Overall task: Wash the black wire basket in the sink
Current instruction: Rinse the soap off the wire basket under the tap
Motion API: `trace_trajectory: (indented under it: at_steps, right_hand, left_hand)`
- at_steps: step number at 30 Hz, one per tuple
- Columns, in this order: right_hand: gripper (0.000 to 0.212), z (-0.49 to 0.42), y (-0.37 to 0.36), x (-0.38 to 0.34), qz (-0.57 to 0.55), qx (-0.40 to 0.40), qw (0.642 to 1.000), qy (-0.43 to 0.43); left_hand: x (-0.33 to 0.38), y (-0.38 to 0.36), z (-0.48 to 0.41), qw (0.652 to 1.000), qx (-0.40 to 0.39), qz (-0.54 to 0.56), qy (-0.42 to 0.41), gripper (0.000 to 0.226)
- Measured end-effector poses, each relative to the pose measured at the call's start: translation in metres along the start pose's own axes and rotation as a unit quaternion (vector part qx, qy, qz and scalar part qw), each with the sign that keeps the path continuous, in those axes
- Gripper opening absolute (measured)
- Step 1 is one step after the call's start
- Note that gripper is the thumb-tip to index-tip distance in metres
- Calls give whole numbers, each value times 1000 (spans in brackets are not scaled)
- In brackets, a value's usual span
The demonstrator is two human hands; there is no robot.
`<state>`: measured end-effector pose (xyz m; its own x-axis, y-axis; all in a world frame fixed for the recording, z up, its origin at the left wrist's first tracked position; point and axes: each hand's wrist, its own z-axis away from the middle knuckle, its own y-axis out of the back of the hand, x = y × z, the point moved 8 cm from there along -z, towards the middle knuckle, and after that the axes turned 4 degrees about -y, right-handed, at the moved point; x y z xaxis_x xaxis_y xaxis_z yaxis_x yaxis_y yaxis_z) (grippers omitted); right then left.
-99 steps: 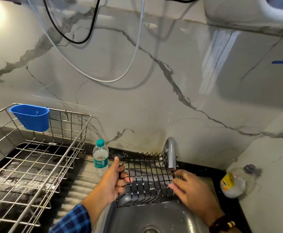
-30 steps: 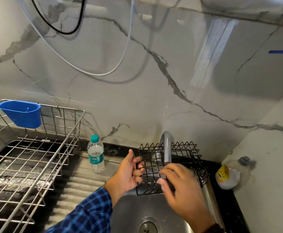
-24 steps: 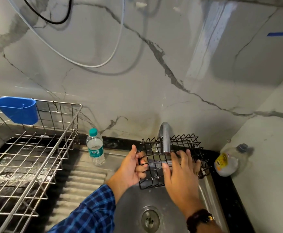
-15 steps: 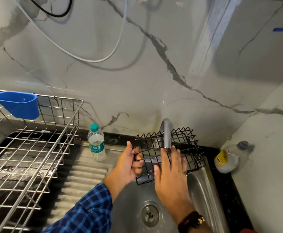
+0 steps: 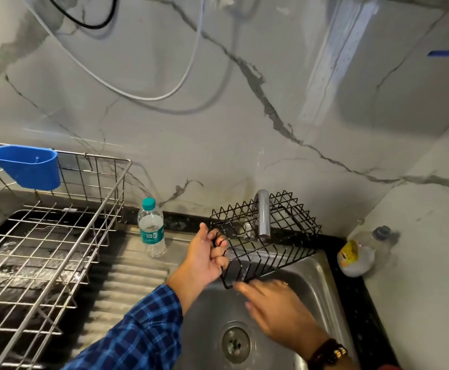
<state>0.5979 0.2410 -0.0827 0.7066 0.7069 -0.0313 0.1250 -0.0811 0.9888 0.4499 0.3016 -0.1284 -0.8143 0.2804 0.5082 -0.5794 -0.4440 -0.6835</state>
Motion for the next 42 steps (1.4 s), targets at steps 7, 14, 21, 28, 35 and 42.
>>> trace_trajectory:
  at_steps: [7, 14, 21, 28, 35, 42]
  right_hand:
    - [30, -1, 45, 1, -35, 211, 966, -146]
    - [54, -26, 24, -8, -11, 44, 990, -134]
    - [24, -18, 56, 55, -341, 129, 921, -137]
    - [20, -17, 42, 81, -118, 79, 966, -217]
    - [38, -44, 44, 36, -190, -51, 959, -203]
    - [46, -51, 35, 16, -263, -137, 935, -194]
  left_hand:
    - [0, -7, 3, 999, -13, -37, -3, 55]
    - [-2, -11, 11, 999, -9, -50, -10, 52]
    - [1, 16, 15, 998, -56, -39, 5, 54]
    - [7, 47, 33, 994, -105, -42, 10, 53]
    - [13, 77, 50, 987, -156, -10, 22, 49]
    - [41, 100, 66, 993, -79, -81, -45, 53]
